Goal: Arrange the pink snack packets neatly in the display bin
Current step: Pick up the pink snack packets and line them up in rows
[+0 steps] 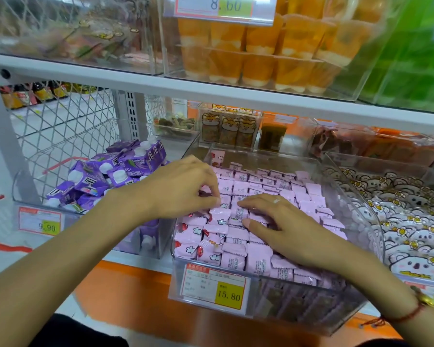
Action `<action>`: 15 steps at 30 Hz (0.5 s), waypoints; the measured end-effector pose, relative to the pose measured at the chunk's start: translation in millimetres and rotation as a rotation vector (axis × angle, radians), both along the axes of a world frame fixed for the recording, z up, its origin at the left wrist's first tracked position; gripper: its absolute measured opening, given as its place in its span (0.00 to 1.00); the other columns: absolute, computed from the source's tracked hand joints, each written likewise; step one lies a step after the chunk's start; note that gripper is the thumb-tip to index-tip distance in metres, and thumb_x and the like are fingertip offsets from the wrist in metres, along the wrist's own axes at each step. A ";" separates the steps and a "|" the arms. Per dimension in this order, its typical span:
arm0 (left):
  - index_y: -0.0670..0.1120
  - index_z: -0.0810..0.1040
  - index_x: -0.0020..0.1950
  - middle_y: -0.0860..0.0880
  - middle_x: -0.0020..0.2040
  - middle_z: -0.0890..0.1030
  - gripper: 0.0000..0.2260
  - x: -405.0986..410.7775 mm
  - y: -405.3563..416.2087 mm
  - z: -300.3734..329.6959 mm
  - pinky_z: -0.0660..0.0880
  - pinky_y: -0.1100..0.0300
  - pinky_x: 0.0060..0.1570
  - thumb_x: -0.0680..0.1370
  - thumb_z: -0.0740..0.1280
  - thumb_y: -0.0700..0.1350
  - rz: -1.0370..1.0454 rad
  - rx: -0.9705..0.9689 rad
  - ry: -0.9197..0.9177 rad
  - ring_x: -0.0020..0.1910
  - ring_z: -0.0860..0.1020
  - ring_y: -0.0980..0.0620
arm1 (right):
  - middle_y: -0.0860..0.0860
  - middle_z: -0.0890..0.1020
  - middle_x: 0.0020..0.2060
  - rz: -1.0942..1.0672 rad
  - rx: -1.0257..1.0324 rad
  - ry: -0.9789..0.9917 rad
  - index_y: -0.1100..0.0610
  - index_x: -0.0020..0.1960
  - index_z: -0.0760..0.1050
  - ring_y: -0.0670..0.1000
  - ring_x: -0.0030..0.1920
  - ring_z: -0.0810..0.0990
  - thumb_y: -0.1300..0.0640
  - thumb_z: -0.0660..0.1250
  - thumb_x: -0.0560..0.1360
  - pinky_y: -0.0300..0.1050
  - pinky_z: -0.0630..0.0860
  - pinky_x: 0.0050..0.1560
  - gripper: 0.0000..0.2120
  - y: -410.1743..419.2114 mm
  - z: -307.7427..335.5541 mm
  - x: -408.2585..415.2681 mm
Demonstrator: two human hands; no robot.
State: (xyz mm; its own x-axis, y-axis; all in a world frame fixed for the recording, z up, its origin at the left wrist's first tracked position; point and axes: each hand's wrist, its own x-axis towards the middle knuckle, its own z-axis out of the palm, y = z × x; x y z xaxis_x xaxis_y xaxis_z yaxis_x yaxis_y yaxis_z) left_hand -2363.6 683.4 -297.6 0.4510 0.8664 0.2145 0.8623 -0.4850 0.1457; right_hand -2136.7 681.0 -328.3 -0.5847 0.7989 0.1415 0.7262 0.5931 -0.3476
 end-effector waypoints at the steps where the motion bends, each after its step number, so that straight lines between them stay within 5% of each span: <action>1: 0.58 0.79 0.56 0.58 0.62 0.75 0.10 0.1 1.8 0.8 0.65 0.59 0.60 0.77 0.64 0.56 -0.013 0.034 0.055 0.62 0.67 0.56 | 0.39 0.69 0.66 -0.002 0.000 -0.001 0.45 0.70 0.66 0.42 0.65 0.65 0.43 0.57 0.79 0.41 0.67 0.63 0.20 0.1 0.1 0.1; 5: 0.57 0.76 0.61 0.58 0.61 0.74 0.13 6.4 3.0 2.1 0.61 0.62 0.50 0.77 0.65 0.54 -0.088 0.185 0.110 0.60 0.68 0.57 | 0.39 0.70 0.66 -0.011 0.003 0.007 0.44 0.69 0.66 0.41 0.65 0.66 0.43 0.57 0.78 0.42 0.68 0.63 0.20 0.0 0.3 0.1; 8: 0.58 0.78 0.59 0.58 0.56 0.79 0.11 12.3 2.7 2.6 0.60 0.60 0.40 0.79 0.62 0.56 -0.064 0.123 0.167 0.55 0.75 0.54 | 0.40 0.72 0.65 -0.026 0.009 0.014 0.45 0.68 0.68 0.42 0.64 0.68 0.42 0.59 0.78 0.44 0.70 0.62 0.20 0.4 1.0 -0.1; 15: 0.61 0.79 0.58 0.61 0.54 0.81 0.11 15.3 14.7 11.9 0.63 0.63 0.36 0.78 0.63 0.55 -0.068 -0.053 0.299 0.49 0.77 0.58 | 0.42 0.75 0.62 -0.034 0.023 0.041 0.48 0.65 0.73 0.43 0.62 0.70 0.44 0.58 0.79 0.45 0.70 0.62 0.17 0.3 4.1 0.3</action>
State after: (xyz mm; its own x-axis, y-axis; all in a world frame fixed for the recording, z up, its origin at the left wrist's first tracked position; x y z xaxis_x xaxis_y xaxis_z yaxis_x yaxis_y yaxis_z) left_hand -2348.2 698.2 -285.7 0.5448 0.8383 0.0189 0.8365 -0.5417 -0.0828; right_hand -2136.4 681.3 -324.2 -0.5510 0.8141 0.1833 0.7314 0.5769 -0.3637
